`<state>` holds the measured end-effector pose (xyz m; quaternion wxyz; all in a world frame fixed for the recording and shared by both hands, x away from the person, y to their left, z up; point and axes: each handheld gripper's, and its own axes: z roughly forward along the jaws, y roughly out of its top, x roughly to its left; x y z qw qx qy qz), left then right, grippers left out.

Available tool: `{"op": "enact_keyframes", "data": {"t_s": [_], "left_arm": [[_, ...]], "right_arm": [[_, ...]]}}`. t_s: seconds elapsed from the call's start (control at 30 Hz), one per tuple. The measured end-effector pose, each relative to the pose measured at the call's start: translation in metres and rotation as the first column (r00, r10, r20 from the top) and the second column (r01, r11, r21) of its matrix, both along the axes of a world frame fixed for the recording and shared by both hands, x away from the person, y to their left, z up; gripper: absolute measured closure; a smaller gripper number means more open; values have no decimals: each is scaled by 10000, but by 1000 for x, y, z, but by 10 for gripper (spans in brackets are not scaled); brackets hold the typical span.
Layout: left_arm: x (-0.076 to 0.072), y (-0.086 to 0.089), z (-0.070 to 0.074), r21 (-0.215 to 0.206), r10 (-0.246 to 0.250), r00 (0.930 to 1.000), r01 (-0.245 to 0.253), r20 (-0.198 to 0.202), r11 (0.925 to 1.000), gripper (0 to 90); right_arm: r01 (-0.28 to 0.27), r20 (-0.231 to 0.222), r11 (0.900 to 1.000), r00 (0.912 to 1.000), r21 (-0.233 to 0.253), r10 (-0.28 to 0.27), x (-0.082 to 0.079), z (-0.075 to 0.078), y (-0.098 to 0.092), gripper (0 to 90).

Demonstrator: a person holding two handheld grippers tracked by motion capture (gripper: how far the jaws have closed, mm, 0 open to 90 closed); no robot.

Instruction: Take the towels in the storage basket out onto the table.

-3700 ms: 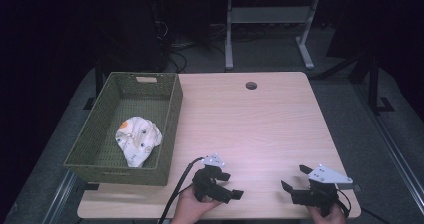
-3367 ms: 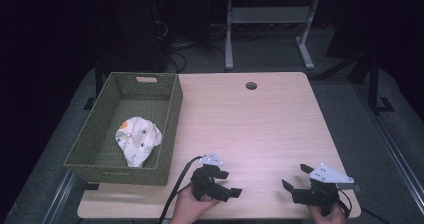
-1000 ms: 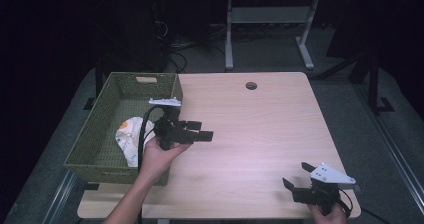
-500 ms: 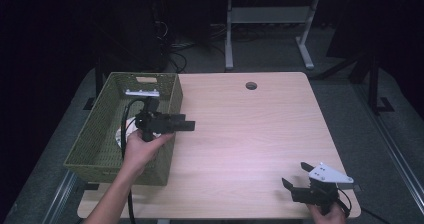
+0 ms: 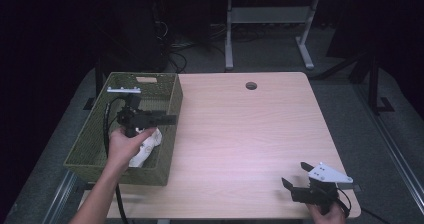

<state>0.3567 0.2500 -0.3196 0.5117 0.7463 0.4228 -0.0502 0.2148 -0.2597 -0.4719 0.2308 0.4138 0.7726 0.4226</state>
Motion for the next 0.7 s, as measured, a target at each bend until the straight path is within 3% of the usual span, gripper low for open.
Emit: {"op": "enact_keyframes", "data": {"t_s": [0.2,0.37,0.43,0.5,0.63,0.7], "left_arm": [[3,15,-4,900,554,9984,-561,103,9944,197],[4,27,-5,1159,973,9952,-975,76,9885,198],[5,34,-7,1509,1169,9931,-1171,100,9816,199],[6,39,-9,1602,1290,9916,-1277,25,9788,208],[8,51,-16,2111,1771,9842,-1723,-42,9622,219],[10,58,-20,2408,2072,9782,-1986,-106,9500,219]], "right_arm": [[1,-28,10000,10000,6,-1,0,0,0,138],[3,-25,10000,10000,3,-3,0,0,0,138],[7,-50,10000,10000,2,-7,-1,0,0,138],[-2,-57,10000,10000,2,2,-1,0,1,138],[-5,-52,10000,10000,8,5,-1,0,1,138],[-9,-67,10000,10000,-6,9,0,-1,1,138]]}}
